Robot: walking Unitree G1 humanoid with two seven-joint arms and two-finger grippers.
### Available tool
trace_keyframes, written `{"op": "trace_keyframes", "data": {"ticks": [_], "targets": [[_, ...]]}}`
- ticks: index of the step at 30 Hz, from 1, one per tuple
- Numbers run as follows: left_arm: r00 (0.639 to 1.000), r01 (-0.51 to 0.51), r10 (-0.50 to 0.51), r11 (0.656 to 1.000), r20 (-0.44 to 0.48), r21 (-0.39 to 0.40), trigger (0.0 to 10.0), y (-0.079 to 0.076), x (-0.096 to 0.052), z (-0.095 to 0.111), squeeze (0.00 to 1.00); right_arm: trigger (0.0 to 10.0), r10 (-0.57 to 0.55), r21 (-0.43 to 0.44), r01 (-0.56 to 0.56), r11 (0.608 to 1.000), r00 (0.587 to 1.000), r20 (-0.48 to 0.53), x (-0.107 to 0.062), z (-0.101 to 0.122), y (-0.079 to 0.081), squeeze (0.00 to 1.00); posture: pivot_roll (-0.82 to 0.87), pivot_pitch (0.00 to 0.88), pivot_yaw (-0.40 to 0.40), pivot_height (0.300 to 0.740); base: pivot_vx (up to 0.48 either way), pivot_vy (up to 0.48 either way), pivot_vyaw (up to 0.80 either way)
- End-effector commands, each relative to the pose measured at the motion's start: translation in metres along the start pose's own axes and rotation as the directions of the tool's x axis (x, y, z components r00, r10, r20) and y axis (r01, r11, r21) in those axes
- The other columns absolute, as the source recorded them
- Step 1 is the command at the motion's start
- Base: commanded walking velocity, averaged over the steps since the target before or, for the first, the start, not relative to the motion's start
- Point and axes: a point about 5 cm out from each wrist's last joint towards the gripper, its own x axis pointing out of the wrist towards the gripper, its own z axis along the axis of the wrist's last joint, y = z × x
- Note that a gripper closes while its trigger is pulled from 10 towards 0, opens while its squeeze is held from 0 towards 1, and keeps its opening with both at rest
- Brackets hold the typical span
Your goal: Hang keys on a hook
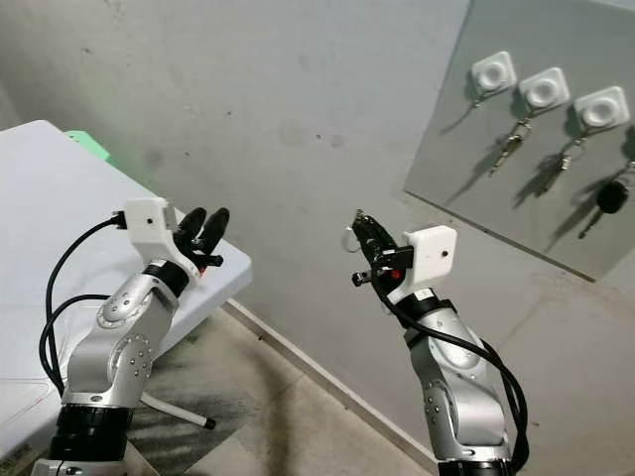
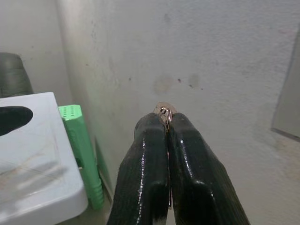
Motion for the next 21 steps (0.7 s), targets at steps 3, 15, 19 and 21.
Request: {"op": "trace_keyframes", "data": {"ticks": [3,15,19,21], "targets": [[0.999,0.037,-0.038,0.999,0.033,0.039,10.0,-0.007,0.005,0.011,0.0,10.0,-0.002,-0.008,0.002,1.0,1.0,0.019,0.003,0.005,-0.002,0.0,0.13,0.0,-0.07,0.736,0.0,0.0,0.0],[0.996,0.079,-0.08,0.996,0.038,0.037,10.0,-0.016,0.009,0.011,0.0,10.0,0.011,-0.032,-0.01,0.999,0.999,0.035,0.015,0.01,-0.001,0.0,0.13,0.0,-0.065,0.736,0.0,0.0,0.0],[0.987,0.145,-0.148,0.988,0.057,0.044,10.0,-0.028,0.01,0.017,0.0,10.0,0.027,-0.042,-0.025,0.999,0.998,0.055,0.026,0.016,-0.001,0.0,0.13,0.0,-0.068,0.736,0.0,0.0,0.0],[0.979,0.189,-0.193,0.98,0.06,0.067,10.0,-0.037,0.013,0.02,0.0,10.0,0.038,-0.045,-0.035,0.998,0.997,0.069,0.033,0.021,-0.002,0.0,0.14,0.0,-0.07,0.736,0.0,0.0,0.0]]}}
